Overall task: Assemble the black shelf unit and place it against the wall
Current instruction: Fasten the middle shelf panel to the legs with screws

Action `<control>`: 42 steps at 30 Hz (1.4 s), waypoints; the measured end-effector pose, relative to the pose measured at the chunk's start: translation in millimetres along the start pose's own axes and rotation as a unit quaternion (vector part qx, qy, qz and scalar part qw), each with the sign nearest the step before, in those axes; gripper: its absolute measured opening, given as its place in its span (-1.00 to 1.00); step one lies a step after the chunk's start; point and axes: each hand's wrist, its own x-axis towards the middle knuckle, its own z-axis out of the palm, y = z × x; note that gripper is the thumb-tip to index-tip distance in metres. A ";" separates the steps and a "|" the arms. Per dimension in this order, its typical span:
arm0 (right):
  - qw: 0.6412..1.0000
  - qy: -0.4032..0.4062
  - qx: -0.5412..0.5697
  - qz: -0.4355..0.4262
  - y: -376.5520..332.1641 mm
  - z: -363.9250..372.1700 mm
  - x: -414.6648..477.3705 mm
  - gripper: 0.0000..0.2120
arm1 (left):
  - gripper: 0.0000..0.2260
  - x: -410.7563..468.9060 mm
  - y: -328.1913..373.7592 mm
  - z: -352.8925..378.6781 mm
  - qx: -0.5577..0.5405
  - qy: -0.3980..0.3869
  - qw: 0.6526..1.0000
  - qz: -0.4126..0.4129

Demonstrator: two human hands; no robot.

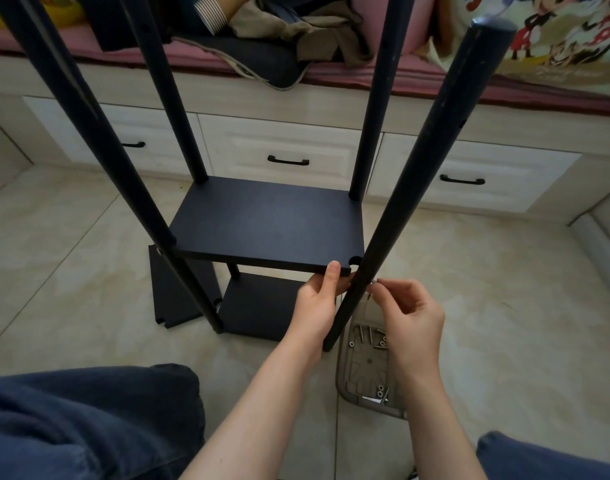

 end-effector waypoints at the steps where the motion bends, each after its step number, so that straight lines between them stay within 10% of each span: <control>1: 1.000 0.003 0.014 0.009 0.1 1.0 -0.8 -0.89 | -0.66 -0.5 0.2 -0.1 -0.002 0.000 1.000 0.002; 17: 0.993 -0.035 0.045 0.100 -4.0 -3.0 6.6 -0.89 | -0.72 -4.1 1.0 -2.8 -0.009 -0.003 1.000 -0.003; 42: 0.968 -0.221 -0.113 -0.031 -12.8 -12.2 8.0 -0.66 | -0.65 -5.3 6.3 -38.7 0.100 -0.028 0.995 -0.006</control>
